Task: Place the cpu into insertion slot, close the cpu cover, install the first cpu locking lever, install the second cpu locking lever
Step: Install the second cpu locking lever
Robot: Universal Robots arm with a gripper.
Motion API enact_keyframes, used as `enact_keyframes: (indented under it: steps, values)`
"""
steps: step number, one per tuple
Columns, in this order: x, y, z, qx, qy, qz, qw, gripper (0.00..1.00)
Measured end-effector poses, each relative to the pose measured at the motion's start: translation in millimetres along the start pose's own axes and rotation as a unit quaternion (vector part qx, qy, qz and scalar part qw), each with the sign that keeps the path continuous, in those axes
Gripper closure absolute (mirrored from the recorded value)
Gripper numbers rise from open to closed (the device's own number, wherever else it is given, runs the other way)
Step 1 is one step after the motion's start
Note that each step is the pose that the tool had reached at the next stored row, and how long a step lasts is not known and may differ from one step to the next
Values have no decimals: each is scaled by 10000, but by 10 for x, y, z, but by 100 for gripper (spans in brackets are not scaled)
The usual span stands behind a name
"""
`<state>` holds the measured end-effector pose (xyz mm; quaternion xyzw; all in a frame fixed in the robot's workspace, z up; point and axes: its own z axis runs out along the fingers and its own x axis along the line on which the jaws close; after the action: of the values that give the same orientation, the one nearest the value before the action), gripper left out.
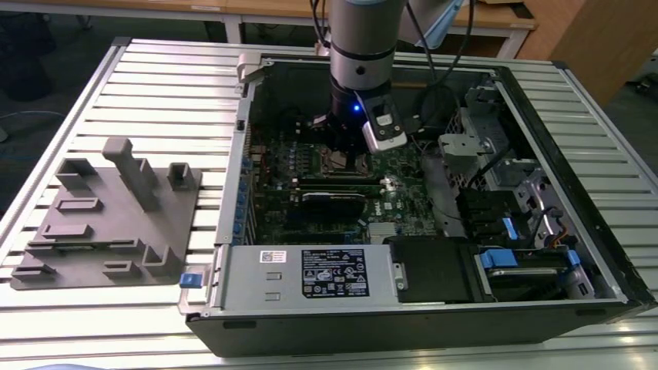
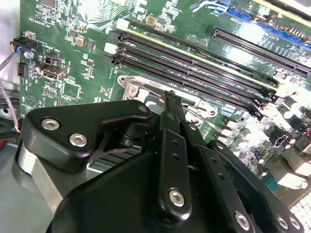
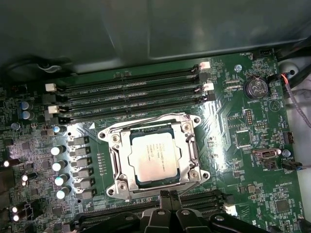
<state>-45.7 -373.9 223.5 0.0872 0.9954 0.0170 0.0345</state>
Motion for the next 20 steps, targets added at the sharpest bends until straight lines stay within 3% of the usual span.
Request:
enact_keyframes:
  steps: [20]
  values:
    - [8, -2, 39, 0, 0, 0, 10000, 89]
